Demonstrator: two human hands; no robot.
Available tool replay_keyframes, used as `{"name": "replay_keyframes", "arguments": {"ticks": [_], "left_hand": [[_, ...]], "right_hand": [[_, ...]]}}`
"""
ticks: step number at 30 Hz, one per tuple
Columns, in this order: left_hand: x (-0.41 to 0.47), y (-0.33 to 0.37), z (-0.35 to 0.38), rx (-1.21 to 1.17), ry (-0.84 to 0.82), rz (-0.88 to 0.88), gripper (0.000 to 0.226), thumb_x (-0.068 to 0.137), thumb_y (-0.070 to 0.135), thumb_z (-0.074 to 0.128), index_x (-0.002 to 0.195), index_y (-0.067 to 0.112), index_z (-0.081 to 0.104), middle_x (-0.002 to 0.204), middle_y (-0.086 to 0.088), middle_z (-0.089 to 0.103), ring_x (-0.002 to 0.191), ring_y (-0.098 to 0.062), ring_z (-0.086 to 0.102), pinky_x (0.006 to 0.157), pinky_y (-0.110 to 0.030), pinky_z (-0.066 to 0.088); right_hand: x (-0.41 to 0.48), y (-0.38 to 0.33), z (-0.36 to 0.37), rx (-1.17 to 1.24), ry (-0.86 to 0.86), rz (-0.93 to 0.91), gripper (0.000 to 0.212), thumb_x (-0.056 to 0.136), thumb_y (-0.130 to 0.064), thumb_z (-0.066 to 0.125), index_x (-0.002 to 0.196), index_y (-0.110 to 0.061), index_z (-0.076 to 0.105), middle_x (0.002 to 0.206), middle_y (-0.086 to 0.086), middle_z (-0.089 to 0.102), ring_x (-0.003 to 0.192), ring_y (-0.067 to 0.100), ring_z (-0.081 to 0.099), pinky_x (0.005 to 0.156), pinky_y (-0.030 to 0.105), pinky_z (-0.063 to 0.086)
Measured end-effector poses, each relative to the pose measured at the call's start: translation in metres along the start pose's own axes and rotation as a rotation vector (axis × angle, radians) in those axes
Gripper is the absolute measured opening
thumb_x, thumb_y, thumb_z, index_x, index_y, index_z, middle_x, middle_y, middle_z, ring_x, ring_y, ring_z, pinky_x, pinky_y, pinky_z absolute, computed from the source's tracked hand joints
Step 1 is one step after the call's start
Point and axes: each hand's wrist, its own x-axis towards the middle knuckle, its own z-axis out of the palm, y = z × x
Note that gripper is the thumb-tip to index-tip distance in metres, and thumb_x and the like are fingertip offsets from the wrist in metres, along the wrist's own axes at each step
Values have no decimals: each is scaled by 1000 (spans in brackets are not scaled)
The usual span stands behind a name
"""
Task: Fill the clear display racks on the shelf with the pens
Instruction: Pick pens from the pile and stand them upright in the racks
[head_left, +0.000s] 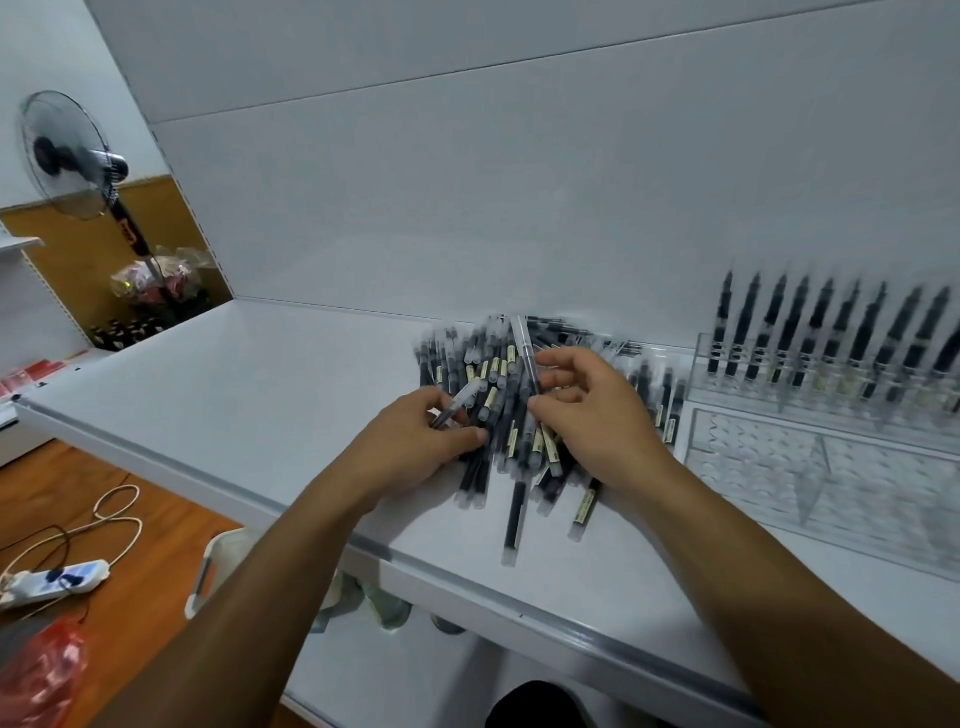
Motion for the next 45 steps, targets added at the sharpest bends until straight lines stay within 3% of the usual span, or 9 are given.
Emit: {"name": "replay_keyframes", "arguments": {"ticks": [5, 11, 17, 21, 26, 33, 40, 45], "left_hand": [[-3, 6, -6, -231, -23, -43, 9, 89, 22, 66, 96, 17, 62, 69, 5, 68, 53, -7, 52, 53, -20, 38], [-8, 17, -10, -353, -35, 13, 8, 93, 18, 57, 98, 15, 62, 71, 2, 64, 55, -8, 50, 53, -21, 36], [-15, 33, -20, -364, -42, 66, 7, 92, 19, 59, 96, 15, 63, 62, 7, 63, 54, -6, 51, 51, -20, 36], [-17, 47, -27, -378, -74, 125, 7, 92, 18, 61, 98, 14, 63, 70, 1, 67, 54, -7, 51, 55, -24, 36], [-7, 69, -10, -481, -93, 200, 10, 92, 14, 61, 101, 11, 62, 74, -1, 70, 51, -4, 53, 47, -14, 41], [21, 115, 57, -581, -256, 321, 13, 91, 22, 64, 102, 16, 63, 77, 4, 71, 55, -1, 55, 48, -12, 41], [32, 186, 132, -661, -408, 471, 10, 90, 24, 66, 97, 19, 62, 79, 2, 72, 57, -6, 57, 49, -15, 41], [30, 218, 176, -626, -413, 563, 7, 90, 28, 67, 95, 25, 63, 79, 7, 71, 66, -2, 64, 54, -10, 44]], "right_hand": [[1, -1, 0, 30, 17, -1, 34, 88, -10, 65, 113, -33, 59, 101, -9, 59, 80, 7, 59, 81, 32, 57], [1, -8, -1, 72, 58, -28, 22, 90, -19, 67, 106, -34, 63, 100, -8, 65, 95, 10, 65, 86, 29, 55], [-1, -23, -9, 129, 89, -9, 18, 90, -22, 67, 107, -27, 67, 99, -2, 68, 94, 18, 67, 85, 35, 58], [2, -42, -26, 72, 83, -75, 18, 92, -23, 66, 110, -25, 67, 96, -5, 69, 89, 8, 68, 72, 18, 53], [-2, -62, -63, 9, 93, -142, 11, 92, -21, 66, 100, -28, 67, 93, -5, 69, 87, 8, 68, 79, 21, 56], [-18, -66, -149, -119, 271, -163, 10, 90, -20, 69, 94, -28, 67, 91, -1, 71, 79, 4, 69, 66, 10, 51], [-48, -60, -236, -177, 526, -112, 8, 88, -22, 71, 96, -25, 70, 92, -3, 72, 84, 6, 67, 67, 17, 50], [-64, -61, -285, -227, 678, -90, 16, 91, -20, 68, 107, -16, 70, 99, 3, 69, 94, 20, 65, 85, 38, 57]]}}
